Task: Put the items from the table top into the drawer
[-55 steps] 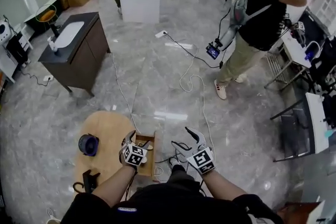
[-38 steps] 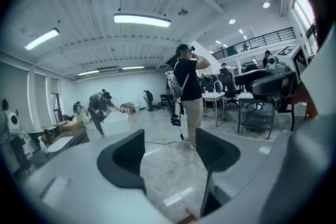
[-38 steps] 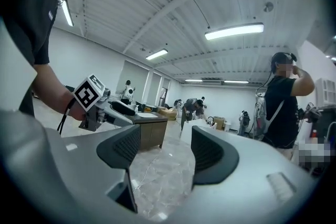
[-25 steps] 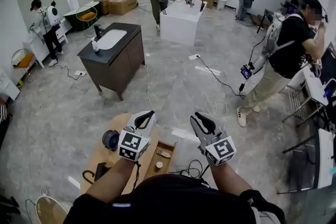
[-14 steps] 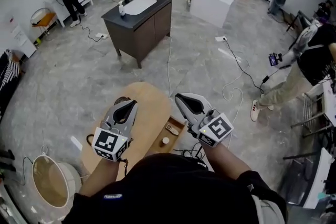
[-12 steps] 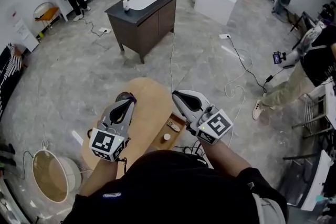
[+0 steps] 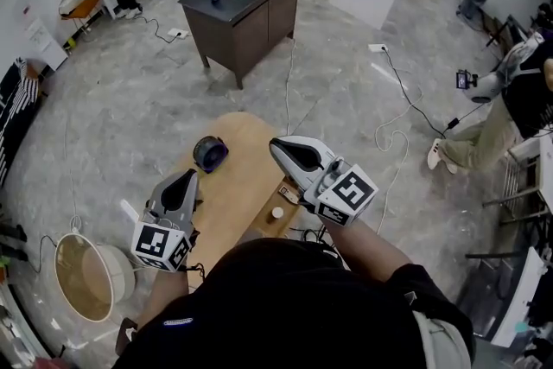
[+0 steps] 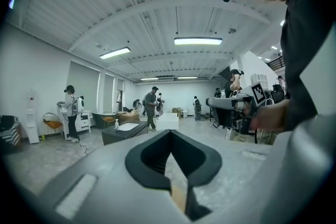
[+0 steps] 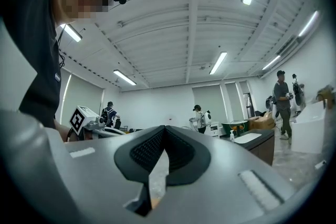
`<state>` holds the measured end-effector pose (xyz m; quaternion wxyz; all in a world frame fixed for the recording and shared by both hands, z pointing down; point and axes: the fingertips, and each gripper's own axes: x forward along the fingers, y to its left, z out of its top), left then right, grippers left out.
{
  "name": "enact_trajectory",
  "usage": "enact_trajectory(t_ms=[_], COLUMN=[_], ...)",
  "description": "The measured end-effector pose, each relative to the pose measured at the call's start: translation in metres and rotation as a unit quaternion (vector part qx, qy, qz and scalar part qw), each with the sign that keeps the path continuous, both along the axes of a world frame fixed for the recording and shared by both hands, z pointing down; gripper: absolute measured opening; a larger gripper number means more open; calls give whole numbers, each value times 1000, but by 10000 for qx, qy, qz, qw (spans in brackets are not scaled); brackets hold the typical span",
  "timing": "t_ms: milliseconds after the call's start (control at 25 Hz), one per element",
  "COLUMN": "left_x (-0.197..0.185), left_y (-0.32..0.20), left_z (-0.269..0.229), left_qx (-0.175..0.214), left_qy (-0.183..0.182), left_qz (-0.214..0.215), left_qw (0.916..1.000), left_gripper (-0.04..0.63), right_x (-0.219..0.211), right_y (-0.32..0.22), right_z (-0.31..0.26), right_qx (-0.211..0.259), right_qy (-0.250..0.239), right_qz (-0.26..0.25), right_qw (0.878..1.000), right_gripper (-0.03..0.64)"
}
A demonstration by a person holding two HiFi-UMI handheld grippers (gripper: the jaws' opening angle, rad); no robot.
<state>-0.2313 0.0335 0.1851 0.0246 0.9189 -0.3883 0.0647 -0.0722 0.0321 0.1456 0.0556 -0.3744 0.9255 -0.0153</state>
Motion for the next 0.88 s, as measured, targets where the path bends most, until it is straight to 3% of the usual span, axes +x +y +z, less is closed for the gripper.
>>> enact_trajectory(t_ms=[880], left_x=[54], left_y=[0], left_z=[4], left_qx=[-259], left_qy=[165], left_qz=[712], left_qw=[9970], left_gripper=[7], right_x=[61], right_y=[12], right_z=[10], right_qx=[-55], right_qy=[274], right_qz=[902], right_qw=[9955], right_gripper=[29])
